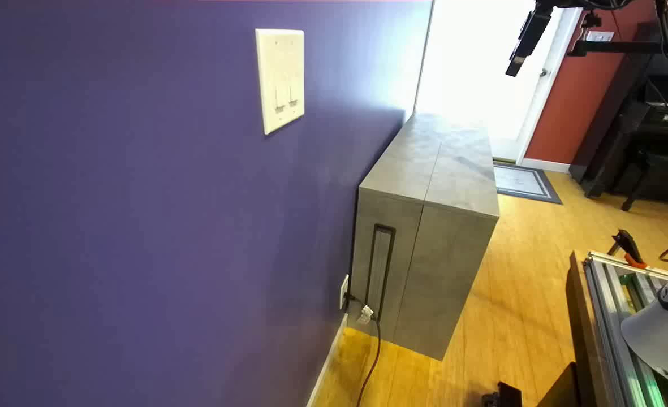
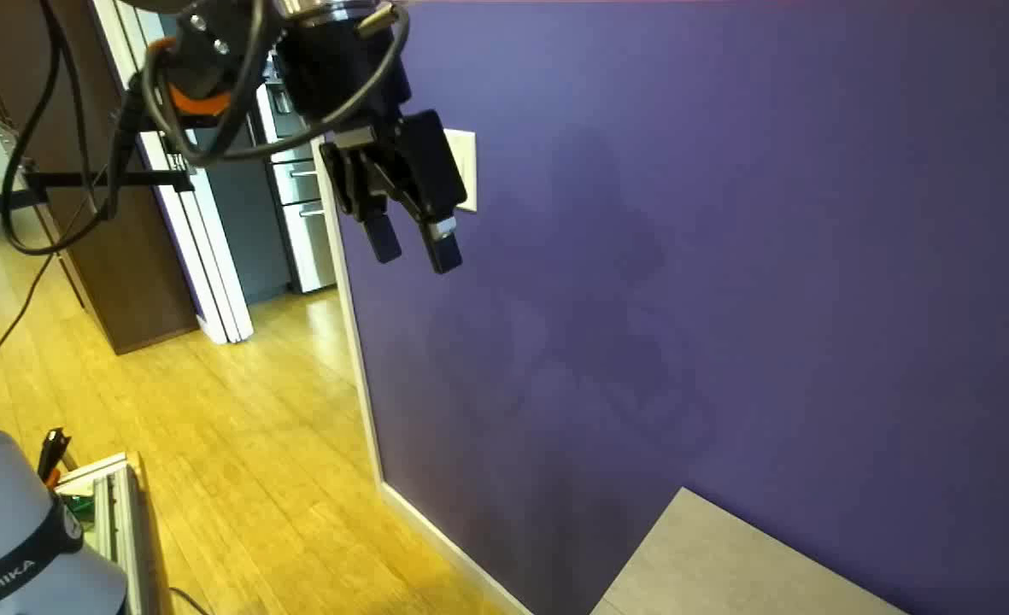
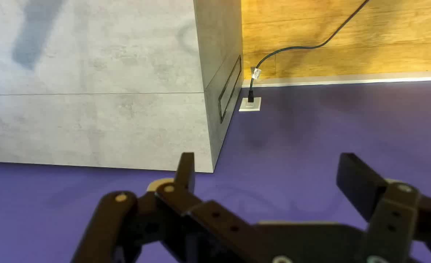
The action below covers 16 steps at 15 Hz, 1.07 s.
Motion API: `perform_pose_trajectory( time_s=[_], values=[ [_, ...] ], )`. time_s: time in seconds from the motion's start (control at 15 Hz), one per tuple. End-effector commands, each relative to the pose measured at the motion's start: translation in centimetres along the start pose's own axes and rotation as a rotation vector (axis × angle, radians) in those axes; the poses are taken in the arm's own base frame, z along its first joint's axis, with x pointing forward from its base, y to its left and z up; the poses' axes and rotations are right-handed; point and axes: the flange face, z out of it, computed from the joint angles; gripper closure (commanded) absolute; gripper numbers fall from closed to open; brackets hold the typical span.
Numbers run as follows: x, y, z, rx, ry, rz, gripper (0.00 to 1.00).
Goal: Switch on the light by pressing the right wall switch button
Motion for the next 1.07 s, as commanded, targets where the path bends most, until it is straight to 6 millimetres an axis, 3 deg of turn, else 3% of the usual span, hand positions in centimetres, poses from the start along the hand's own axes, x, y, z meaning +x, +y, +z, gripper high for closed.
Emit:
perform_pose_trajectory(
  time_s=[0.0,0.67,0.8,1.0],
  values=[
    [0.0,0.0,-0.1,0.001,-0.001,0.0,0.0],
    [0.0,0.0,-0.1,0.001,-0.001,0.0,0.0],
    [0.9,-1.2,-0.4,0.033,0.007,0.032,0.0],
    [3.3,-5.3,-1.5,0.099,0.049,0.052,0.0]
  ],
)
